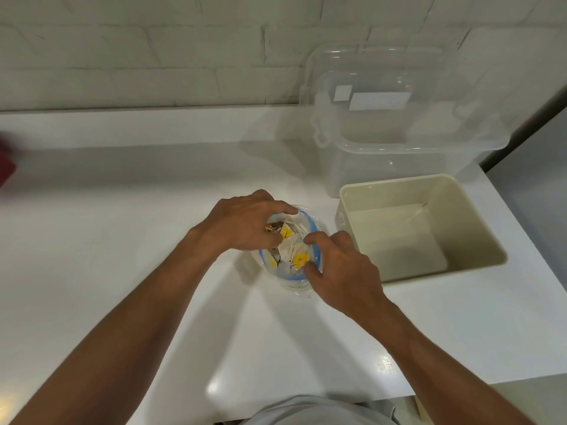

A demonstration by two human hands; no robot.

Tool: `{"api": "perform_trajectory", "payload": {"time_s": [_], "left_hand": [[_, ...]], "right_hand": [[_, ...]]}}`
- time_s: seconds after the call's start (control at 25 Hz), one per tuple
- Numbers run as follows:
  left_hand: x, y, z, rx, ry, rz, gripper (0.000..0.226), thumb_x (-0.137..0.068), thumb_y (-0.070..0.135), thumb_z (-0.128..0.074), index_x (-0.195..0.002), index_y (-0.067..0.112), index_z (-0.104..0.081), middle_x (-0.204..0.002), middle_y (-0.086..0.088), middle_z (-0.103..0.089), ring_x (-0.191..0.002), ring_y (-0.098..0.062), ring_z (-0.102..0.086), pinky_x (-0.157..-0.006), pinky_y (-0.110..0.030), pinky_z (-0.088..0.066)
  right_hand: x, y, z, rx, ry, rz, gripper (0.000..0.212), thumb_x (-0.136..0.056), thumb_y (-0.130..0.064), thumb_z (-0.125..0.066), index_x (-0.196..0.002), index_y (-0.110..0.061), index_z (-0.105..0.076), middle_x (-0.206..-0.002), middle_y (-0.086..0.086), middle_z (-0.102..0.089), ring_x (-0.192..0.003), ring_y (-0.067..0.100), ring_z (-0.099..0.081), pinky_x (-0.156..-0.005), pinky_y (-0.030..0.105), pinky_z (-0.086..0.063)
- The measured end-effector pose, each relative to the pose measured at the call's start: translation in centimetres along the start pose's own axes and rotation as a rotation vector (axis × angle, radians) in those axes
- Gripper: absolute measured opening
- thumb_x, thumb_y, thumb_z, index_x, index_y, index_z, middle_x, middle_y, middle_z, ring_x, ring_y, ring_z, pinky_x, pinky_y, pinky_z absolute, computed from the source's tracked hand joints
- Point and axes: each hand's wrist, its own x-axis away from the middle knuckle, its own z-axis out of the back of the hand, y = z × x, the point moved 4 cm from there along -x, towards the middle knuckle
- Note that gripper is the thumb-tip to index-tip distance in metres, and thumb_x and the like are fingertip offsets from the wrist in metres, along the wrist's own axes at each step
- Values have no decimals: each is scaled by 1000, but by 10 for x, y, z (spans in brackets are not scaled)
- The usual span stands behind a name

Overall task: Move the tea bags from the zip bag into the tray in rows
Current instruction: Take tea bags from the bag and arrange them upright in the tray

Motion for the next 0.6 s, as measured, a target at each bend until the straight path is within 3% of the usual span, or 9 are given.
{"api": "perform_trajectory", "payload": {"time_s": [0.08,0.2,0.6], "left_hand": [[3,1,-5,-29,-45,5,76,-78,60,-66,-142,60,-27,-142,11,-40,-114,-17,-58,-77,-30,-41],[5,-1,-13,-92,-67,23,88,-76,54,-71,-144,61,-16,-142,6,-38,-114,-20,-57,-76,-30,-40],[14,-7,-19,-108,-55,39,85,-78,59,-71,-142,65,-16,-157,2,-23,-130,-22,-47,-92,-36,-42]], "right_hand": [[-2,1,-3,-118,-30,-16,44,-89,-44,-61,-128,-27,-49,-107,0,-58,-87,19,-62,-73,33,-57],[-7,0,-4,-113,-44,-30,41,-86,-36,-65,-122,-23,-50,-100,2,-63,-85,21,-63,-72,31,-54],[-3,5,1,127,-118,-83,50,-89,-44,-58,-131,-21,-45,-115,0,-59,-96,23,-64,-76,32,-55]]}}
